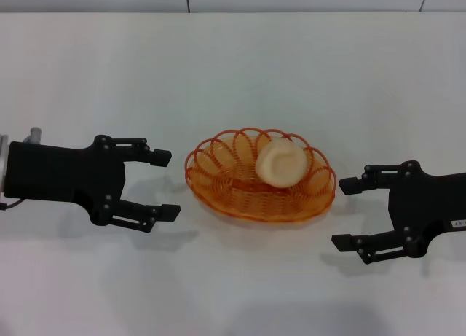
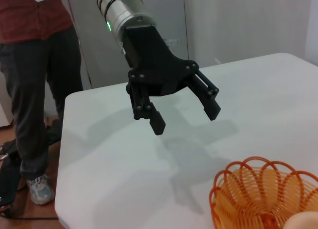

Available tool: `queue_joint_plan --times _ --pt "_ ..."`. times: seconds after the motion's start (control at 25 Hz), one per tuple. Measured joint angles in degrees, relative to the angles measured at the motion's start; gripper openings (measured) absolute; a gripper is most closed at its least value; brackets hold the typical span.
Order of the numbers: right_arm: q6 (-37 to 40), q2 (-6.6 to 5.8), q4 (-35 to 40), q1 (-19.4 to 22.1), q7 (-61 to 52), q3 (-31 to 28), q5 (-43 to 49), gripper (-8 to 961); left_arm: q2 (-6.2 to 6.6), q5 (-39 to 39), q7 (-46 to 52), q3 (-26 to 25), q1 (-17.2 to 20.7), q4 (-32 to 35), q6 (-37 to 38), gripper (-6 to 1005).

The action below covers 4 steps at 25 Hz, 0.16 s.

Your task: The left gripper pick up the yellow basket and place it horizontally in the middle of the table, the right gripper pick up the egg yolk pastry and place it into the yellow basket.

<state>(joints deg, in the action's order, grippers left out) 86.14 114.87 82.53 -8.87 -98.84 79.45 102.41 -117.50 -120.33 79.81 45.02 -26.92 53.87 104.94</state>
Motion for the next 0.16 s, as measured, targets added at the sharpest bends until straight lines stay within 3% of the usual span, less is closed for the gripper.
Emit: queue_joint_plan --times 0.16 --pt "-0.02 0.0 0.05 0.0 -0.02 0.01 0.04 811 0.0 -0.07 0.0 0.06 -0.03 0.0 0.0 870"
